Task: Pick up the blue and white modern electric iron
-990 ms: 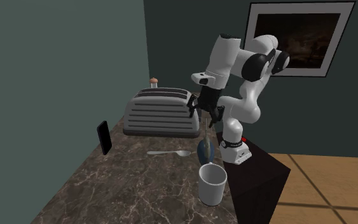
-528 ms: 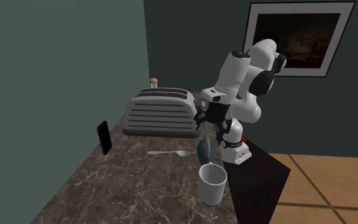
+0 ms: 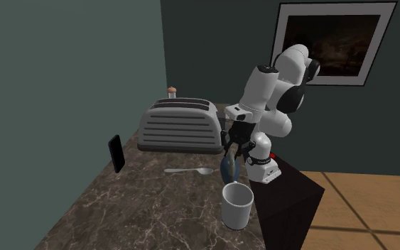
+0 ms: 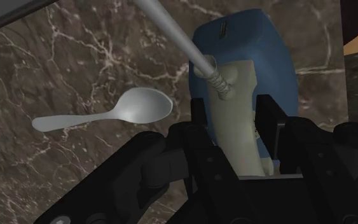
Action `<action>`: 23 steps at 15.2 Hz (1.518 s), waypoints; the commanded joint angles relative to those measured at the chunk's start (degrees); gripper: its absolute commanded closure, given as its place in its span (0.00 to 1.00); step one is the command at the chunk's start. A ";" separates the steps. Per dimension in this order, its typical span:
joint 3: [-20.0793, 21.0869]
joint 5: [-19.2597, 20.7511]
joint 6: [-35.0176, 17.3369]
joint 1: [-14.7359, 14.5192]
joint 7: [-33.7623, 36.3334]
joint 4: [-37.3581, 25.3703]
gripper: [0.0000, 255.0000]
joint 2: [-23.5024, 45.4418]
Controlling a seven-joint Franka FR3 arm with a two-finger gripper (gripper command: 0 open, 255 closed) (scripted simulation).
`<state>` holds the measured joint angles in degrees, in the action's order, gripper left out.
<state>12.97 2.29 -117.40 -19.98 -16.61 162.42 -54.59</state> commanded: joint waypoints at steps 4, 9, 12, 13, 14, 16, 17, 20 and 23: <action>0.00 0.00 -0.04 0.01 0.00 0.01 1.00 0.02; -0.11 0.05 0.76 0.03 -0.13 -0.66 1.00 -0.11; -0.45 0.19 3.17 0.16 -0.58 -2.81 1.00 -0.42; -0.56 0.24 3.95 0.21 -0.72 -3.54 1.00 -0.49; -0.67 0.30 4.73 0.25 -0.86 -4.28 1.00 -0.54; -0.87 0.40 6.25 0.36 -1.14 -5.78 1.00 -0.59; -0.97 0.45 7.00 0.41 -1.27 -6.54 1.00 -0.59; -1.24 0.60 9.19 0.58 -1.67 -8.87 1.00 -0.50; -1.49 0.76 11.33 0.76 -2.04 -11.26 1.00 -0.28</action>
<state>11.53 3.02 -106.88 -19.23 -18.56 151.93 -54.80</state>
